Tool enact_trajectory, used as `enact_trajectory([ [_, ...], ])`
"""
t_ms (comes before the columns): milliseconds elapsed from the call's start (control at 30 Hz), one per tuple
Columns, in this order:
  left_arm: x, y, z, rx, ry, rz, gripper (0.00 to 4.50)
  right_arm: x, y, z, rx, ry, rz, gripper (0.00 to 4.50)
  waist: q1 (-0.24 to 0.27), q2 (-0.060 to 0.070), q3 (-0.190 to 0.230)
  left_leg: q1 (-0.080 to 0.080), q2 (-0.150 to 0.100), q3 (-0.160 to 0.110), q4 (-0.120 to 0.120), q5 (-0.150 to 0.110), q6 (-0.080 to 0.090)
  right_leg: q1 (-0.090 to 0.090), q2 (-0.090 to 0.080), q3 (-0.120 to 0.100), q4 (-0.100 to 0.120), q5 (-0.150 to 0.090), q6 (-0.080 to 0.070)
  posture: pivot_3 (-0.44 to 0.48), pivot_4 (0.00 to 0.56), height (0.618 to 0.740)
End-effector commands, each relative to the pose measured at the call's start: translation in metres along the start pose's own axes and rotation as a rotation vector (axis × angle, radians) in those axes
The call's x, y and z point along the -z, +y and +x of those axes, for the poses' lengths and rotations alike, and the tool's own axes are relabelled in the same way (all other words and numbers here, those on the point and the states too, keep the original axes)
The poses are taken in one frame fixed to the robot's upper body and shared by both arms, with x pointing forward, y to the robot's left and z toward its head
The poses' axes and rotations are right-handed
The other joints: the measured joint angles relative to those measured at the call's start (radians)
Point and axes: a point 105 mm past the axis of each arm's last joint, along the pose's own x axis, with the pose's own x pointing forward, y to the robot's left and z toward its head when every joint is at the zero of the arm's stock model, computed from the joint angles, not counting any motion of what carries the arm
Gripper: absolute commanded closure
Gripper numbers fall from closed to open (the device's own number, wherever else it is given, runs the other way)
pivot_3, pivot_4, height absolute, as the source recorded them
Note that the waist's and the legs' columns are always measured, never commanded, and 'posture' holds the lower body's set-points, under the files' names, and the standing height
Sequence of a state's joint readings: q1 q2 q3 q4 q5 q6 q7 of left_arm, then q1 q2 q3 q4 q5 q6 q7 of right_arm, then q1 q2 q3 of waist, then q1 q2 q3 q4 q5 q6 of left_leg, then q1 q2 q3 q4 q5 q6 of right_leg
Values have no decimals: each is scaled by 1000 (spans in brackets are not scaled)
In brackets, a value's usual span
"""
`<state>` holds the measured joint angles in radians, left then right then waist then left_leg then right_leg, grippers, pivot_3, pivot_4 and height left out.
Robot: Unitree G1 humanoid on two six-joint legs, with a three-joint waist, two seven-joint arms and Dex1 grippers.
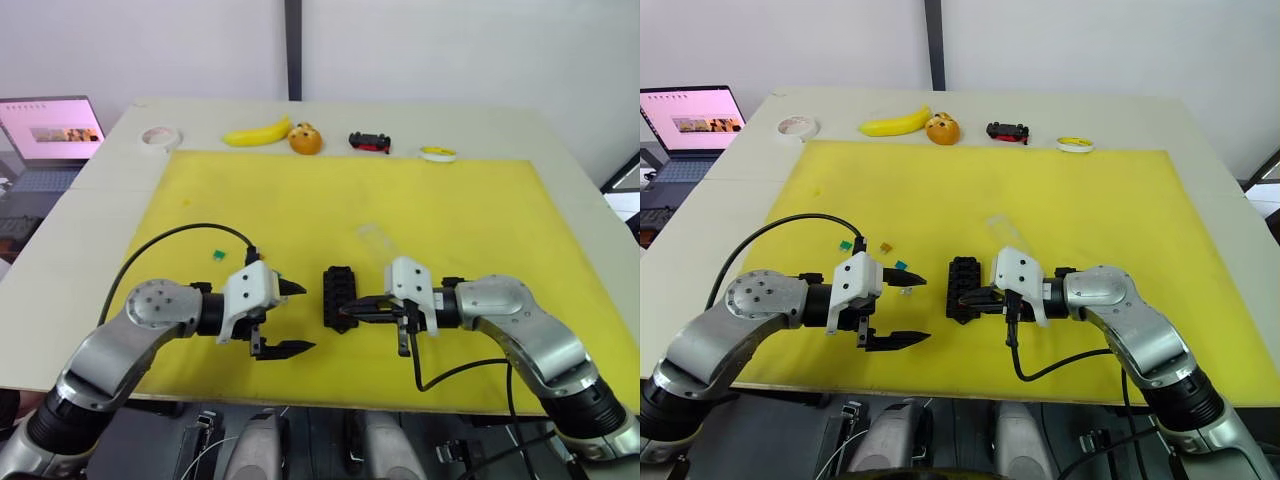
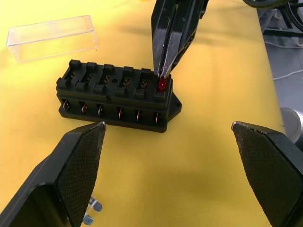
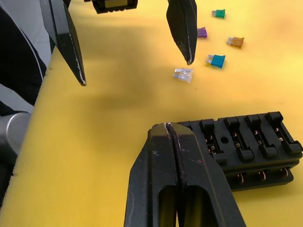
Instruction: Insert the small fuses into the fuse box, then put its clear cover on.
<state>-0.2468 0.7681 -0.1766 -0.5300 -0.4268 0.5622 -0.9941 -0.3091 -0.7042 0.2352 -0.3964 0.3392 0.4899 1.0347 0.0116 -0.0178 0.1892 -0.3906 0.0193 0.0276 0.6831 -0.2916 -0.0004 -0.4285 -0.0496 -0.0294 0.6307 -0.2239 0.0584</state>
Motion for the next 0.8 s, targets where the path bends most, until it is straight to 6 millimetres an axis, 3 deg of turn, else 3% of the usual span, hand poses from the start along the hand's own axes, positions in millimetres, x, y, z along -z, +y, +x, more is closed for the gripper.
enact_trajectory([
  [33, -8, -1, -1, -6, -20, 30, 0, 19, 3, 4, -32, 90, -42, 4458, 0, 0, 0, 0, 0, 0, 0, 0, 0, 0, 0, 0, 0, 0, 0, 0, 150, 737],
  [133, -8, 0, -1, -11, -22, 30, 0, 19, -2, 4, -17, 99, -59, 4458, 0, 0, 0, 0, 0, 0, 0, 0, 0, 0, 0, 0, 0, 0, 0, 0, 150, 737],
  [433, -8, 2, -2, -21, -22, 27, 0, -28, -12, -5, -6, -36, -56, 4458, 0, 0, 0, 0, 0, 0, 0, 0, 0, 0, 0, 0, 0, 0, 0, 0, 150, 737],
  [567, -7, 6, -8, -48, -25, 8, 0, -52, -12, -20, -27, -76, -40, 4458, 0, 0, 0, 0, 0, 0, 0, 0, 0, 0, 0, 0, 0, 0, 0, 0, 150, 737],
  [700, -4, 19, -29, -121, -23, -53, 0, -52, -25, -45, 38, -25, -51, 4458, 1, 0, 0, 0, 0, 0, 0, 0, 0, 0, -1, 0, 0, 0, 0, 0, 150, 737],
  [800, 2, 30, -57, -198, 2, -110, 0, -39, -34, -70, 99, 50, -33, 4458, 1, 0, 0, 0, 0, 0, 0, 0, 0, 0, -1, 0, 0, 0, -1, 0, 150, 737],
])
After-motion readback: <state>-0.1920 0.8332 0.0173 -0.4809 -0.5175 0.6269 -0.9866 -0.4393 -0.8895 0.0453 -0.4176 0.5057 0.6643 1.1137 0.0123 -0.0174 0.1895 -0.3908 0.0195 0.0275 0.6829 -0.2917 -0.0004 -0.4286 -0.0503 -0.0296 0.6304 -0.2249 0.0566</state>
